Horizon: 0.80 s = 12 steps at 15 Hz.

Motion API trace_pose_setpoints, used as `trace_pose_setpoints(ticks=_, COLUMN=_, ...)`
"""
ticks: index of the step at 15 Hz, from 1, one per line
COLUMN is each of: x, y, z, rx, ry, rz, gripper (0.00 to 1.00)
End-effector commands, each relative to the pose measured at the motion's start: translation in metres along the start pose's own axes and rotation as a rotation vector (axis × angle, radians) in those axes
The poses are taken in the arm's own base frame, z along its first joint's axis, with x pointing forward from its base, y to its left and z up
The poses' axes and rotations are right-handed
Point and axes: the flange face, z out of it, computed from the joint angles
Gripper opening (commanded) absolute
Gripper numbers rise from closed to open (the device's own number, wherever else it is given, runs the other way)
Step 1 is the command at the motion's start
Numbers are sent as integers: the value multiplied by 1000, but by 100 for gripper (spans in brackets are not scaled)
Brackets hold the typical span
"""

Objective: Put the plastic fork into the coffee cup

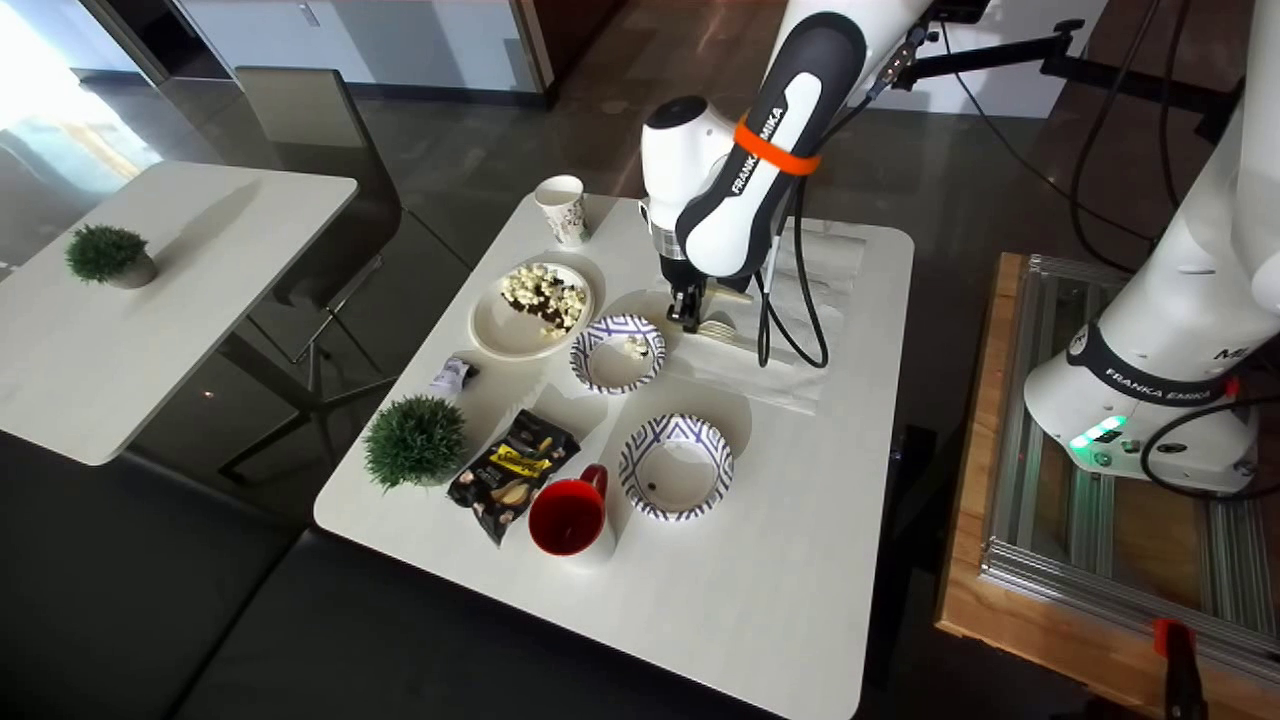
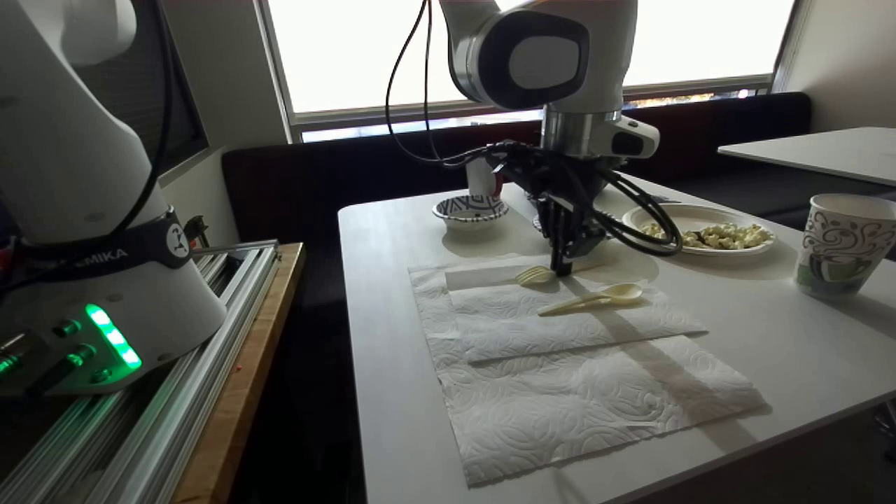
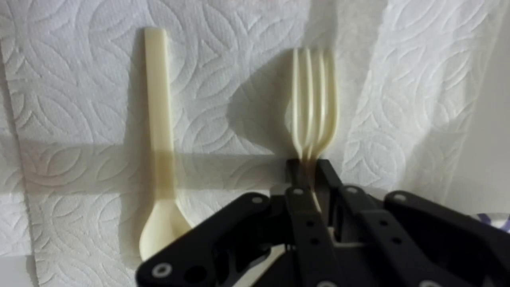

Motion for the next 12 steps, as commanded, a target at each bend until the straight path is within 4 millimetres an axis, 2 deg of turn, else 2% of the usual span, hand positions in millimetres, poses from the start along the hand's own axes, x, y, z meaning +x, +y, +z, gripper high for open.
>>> trace_pose_setpoints(ticks=1, x=-2, y=4, z=-7, rx=-15, ry=10, rz=4, gripper=6)
trace_pose_setpoints(ticks=6, x=-15, y=30, z=-43, rx=-38, ry=61, rz=53, gripper=6)
trace_pose_setpoints(ticks=12, x=-2, y=46, z=-101, rx=-4, ry=276, rz=275, gripper=6)
